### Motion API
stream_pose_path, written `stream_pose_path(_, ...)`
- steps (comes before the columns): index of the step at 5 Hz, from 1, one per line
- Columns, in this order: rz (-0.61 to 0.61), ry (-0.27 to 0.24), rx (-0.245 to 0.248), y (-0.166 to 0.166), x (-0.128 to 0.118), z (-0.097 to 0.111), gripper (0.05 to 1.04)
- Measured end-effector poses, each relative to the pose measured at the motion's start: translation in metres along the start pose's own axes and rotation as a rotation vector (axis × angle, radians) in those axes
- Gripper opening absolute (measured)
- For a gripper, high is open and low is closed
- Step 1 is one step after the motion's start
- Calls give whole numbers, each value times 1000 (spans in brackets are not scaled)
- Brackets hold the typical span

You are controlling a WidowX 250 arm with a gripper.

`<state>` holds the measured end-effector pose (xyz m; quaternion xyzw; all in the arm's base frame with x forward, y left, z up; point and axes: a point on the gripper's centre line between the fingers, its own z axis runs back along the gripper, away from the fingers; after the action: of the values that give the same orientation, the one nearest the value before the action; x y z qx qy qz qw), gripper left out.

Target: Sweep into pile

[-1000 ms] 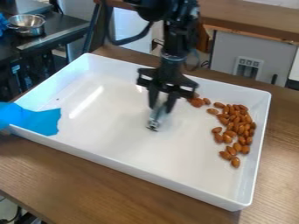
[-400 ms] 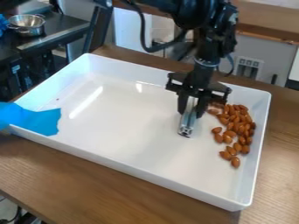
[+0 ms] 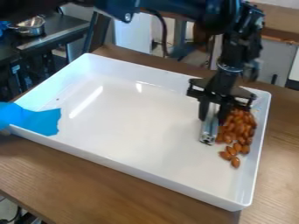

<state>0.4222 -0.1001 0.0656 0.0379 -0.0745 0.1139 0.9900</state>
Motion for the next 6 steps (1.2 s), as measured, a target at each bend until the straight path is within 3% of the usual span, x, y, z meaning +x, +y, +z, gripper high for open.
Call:
stream_pose_path(2, 30, -12, -30, 2, -5, 15, 380)
stream_pose_path(3, 137, -44, -98, 34, -16, 41, 380)
stream_pose_path(4, 318, 37, -138, 73, -42, 59, 379)
stream_pose_path(5, 427, 29, -100, 71, -73, 55, 380)
stream_pose_path(6, 549, 15, -97, 48, -94, 42, 380)
